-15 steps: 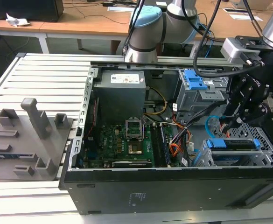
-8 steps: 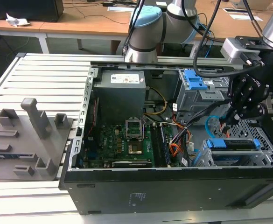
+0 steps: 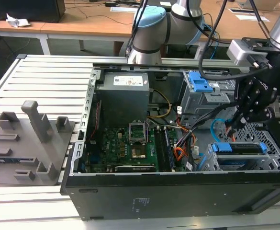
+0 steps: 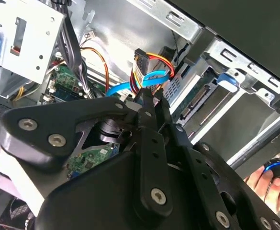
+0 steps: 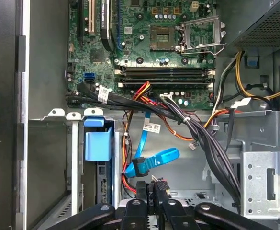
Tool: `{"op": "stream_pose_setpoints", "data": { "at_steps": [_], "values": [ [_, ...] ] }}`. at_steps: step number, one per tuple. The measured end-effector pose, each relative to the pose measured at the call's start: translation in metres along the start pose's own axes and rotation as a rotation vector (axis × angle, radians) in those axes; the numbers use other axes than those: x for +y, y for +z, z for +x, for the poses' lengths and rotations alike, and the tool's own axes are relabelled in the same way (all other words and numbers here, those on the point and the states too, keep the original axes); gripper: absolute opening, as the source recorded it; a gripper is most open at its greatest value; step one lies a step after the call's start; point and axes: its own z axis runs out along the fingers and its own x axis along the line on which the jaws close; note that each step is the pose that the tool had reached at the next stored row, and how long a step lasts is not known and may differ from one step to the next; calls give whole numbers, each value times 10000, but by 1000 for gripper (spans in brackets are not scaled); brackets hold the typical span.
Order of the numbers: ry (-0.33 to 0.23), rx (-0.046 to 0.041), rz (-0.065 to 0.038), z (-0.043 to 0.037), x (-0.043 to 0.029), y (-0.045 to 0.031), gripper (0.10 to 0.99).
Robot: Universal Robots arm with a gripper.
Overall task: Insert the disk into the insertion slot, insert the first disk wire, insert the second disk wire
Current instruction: 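Insert the first disk wire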
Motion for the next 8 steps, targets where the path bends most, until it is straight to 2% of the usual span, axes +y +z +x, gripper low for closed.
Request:
{"op": "stream_pose_setpoints", "data": {
  "at_steps": [2,4,8],
  "values": [
    [0,0,0,43,-1,0,188],
    [0,1,0,128,-2,1,188],
    [0,0,0,238,-4,3,188]
  ]
}}
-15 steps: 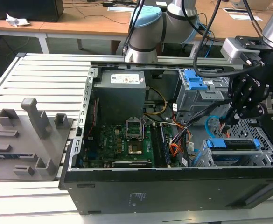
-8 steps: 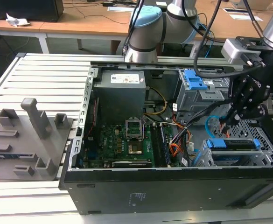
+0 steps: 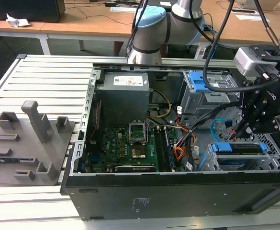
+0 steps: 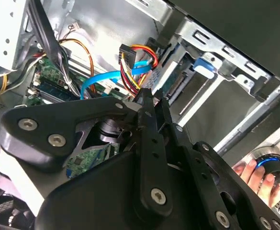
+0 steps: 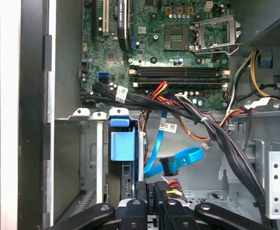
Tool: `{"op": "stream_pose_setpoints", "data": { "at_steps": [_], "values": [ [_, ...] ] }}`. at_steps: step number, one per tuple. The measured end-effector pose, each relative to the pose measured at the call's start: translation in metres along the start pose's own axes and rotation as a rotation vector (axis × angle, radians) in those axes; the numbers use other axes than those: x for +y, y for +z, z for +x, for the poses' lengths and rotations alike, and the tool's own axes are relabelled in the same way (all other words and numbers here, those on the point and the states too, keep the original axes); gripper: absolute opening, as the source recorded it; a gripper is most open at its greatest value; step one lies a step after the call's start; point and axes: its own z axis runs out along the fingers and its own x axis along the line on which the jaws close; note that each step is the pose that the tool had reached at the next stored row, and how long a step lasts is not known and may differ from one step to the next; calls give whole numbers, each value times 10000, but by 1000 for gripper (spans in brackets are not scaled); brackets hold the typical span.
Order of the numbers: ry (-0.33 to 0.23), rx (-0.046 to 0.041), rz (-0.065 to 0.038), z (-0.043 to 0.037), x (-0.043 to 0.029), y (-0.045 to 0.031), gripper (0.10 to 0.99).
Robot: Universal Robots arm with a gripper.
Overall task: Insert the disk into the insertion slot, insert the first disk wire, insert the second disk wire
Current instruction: 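Insert the first disk wire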
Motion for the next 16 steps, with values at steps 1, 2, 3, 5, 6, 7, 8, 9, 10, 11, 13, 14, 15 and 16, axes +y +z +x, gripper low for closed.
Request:
{"op": "stream_pose_setpoints", "data": {
  "at_steps": [1,2,3,5,6,7,8,9,10,11,13,14,15,16],
  "values": [
    [0,0,0,15,0,0,188],
    [0,-1,0,31,0,1,188],
    [0,0,0,64,-1,1,188],
    [0,0,0,95,-2,2,188],
    [0,-2,0,99,-2,6,188],
    [2,-1,0,101,-7,15,188],
    [0,-1,0,100,-15,26,188],
    [-1,-1,0,100,-22,40,188],
    [0,-1,0,100,-28,53,188],
    [0,1,0,100,-38,63,188],
    [0,-2,0,99,-61,70,188],
    [1,-2,0,99,-86,71,188],
    [0,-1,-1,98,-99,72,188],
    [0,-1,0,99,-110,72,188]
  ]
}}
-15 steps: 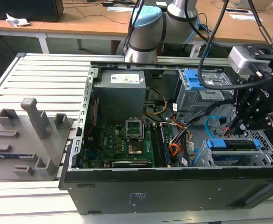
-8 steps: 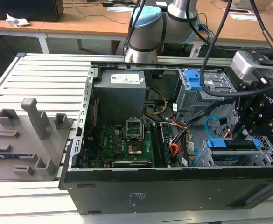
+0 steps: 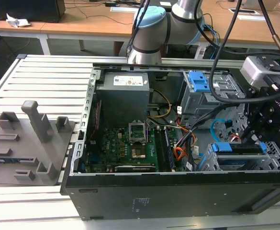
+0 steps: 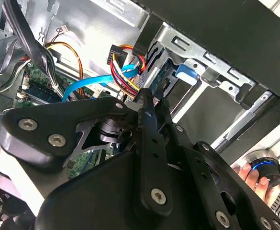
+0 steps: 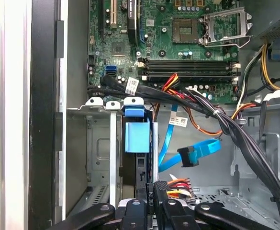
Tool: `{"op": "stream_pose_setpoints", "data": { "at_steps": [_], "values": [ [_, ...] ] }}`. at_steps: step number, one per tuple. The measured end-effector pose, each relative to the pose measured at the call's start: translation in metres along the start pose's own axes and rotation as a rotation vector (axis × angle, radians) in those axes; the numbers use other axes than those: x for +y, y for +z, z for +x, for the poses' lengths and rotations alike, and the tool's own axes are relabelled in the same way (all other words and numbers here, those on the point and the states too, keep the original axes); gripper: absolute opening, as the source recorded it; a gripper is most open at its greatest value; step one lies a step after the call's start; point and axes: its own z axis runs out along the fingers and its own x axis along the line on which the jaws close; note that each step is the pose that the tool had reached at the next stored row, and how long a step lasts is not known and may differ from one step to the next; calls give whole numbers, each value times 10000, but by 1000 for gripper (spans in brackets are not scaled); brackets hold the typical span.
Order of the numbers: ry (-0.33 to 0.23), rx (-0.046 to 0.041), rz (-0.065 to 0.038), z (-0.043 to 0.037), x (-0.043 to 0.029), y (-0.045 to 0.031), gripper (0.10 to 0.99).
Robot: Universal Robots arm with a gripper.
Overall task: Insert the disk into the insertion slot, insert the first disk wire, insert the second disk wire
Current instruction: 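Insert the first disk wire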
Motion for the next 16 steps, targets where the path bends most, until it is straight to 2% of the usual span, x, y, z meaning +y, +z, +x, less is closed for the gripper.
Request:
{"op": "stream_pose_setpoints", "data": {
  "at_steps": [7,16],
  "values": [
    [2,-2,0,35,-44,6,188],
    [-1,-46,-1,67,-53,31,188]
  ]
}}
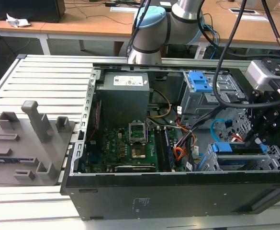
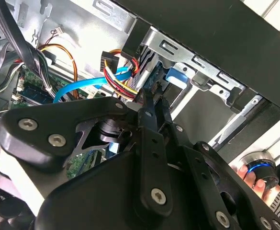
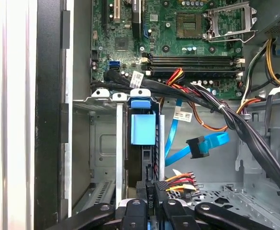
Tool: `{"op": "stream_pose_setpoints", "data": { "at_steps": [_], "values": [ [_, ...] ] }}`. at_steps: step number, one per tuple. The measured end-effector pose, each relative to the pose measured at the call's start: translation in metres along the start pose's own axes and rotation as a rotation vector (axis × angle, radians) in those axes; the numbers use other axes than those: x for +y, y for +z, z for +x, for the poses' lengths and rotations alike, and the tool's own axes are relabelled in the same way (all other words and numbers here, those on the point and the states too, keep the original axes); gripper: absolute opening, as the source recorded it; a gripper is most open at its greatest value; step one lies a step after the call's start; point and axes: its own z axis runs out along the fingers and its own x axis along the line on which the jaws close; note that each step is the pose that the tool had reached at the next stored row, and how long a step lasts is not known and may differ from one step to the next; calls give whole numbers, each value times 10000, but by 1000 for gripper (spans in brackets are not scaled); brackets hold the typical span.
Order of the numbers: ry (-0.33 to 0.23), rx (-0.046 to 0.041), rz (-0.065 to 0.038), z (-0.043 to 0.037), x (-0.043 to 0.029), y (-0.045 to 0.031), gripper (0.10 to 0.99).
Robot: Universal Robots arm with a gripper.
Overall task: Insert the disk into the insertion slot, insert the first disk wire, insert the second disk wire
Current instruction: 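Insert the first disk wire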
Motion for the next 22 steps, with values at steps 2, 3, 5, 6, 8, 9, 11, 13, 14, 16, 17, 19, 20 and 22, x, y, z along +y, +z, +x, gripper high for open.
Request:
{"op": "stream_pose_setpoints", "data": {
  "at_steps": [2,3,5,6,8,9,11,13,14,16,17,19,20,22],
  "values": [
    [-1,-16,0,0,0,-17,188],
    [-1,-13,0,0,0,-30,188],
    [-8,-144,-3,0,0,-38,188],
    [-15,-264,-5,-1,0,-30,188],
    [-15,-303,-5,15,-1,-20,188],
    [-15,-304,-5,28,-1,-20,188],
    [-15,-306,-5,43,-1,-20,188],
    [-17,-343,-6,43,-1,-14,188],
    [-18,-365,-7,44,-2,-11,188],
    [-21,-434,-7,43,-3,-1,188],
    [-19,-442,-9,44,-5,2,188],
    [-21,-444,-9,50,-11,12,188],
    [-21,-442,-9,56,-12,20,188],
    [-21,-439,-8,59,-13,31,188]
  ]
}}
